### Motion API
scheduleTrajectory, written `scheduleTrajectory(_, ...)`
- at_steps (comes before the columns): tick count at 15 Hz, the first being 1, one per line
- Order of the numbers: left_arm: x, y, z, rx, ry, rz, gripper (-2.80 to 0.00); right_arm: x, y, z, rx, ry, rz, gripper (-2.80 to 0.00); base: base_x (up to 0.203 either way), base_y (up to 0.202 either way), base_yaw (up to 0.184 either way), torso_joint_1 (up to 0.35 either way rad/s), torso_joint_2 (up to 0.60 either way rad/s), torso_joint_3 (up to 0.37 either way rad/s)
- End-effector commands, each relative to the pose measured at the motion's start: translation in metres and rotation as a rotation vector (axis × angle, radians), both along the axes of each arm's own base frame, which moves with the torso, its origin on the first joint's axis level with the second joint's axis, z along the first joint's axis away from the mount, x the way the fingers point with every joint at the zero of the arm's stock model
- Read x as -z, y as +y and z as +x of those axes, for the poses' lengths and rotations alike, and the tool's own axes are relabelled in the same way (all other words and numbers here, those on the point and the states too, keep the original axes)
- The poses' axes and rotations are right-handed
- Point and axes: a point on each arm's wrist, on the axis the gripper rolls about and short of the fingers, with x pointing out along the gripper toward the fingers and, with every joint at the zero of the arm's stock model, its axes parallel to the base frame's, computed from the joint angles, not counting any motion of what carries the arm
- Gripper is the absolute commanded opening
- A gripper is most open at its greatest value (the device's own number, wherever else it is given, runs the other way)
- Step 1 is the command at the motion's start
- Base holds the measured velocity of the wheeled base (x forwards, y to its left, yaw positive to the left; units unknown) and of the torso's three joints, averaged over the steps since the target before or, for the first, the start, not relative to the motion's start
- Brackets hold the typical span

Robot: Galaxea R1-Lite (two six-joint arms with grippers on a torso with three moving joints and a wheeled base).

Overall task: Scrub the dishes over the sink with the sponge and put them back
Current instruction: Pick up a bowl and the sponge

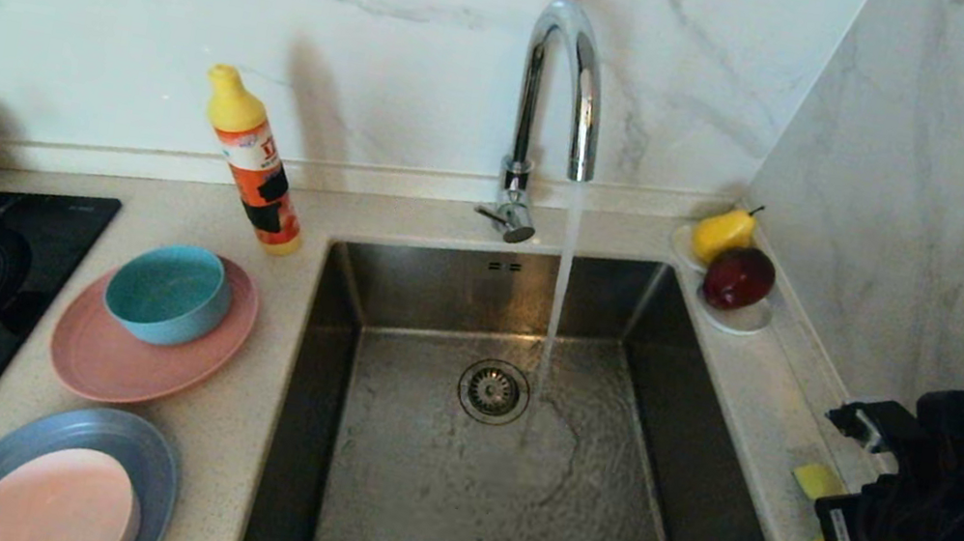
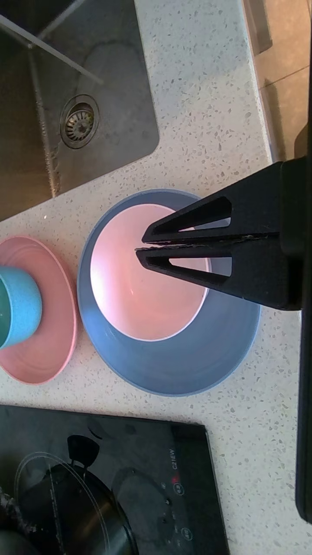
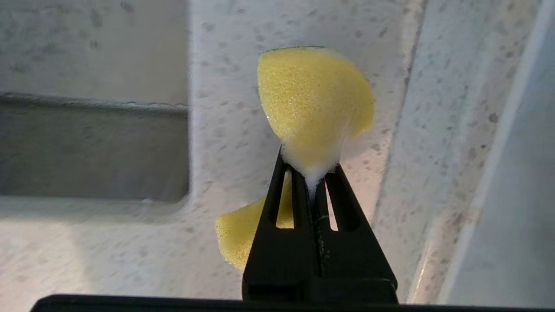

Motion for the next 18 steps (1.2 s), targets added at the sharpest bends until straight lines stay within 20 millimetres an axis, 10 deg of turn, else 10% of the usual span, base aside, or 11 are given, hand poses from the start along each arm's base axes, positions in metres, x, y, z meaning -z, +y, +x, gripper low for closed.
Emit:
scheduleTrajectory(1,0.003,0.0,0.001,0.0,0.012,0.0,-2.8,0.003,-0.001,0.002,0.004,0.007,0.001,-2.8,0.0,0.0,0.0,0.0,0.0,0.0)
scheduleTrajectory(5,0.003,0.0,0.001,0.0,0.012,0.0,-2.8,0.009,-0.002,0.007,0.009,0.006,-0.002,-2.8,0.0,0.0,0.0,0.0,0.0,0.0)
scheduleTrajectory(6,0.003,0.0,0.001,0.0,0.012,0.0,-2.8,0.009,-0.002,0.008,0.009,-0.005,-0.001,0.0,0.0,0.0,0.0,0.0,0.0,0.0)
scheduleTrajectory(18,0.003,0.0,0.001,0.0,0.013,0.0,-2.8,-0.007,-0.001,0.006,0.017,-0.062,0.001,0.0,0.0,0.0,0.0,0.0,0.0,0.0)
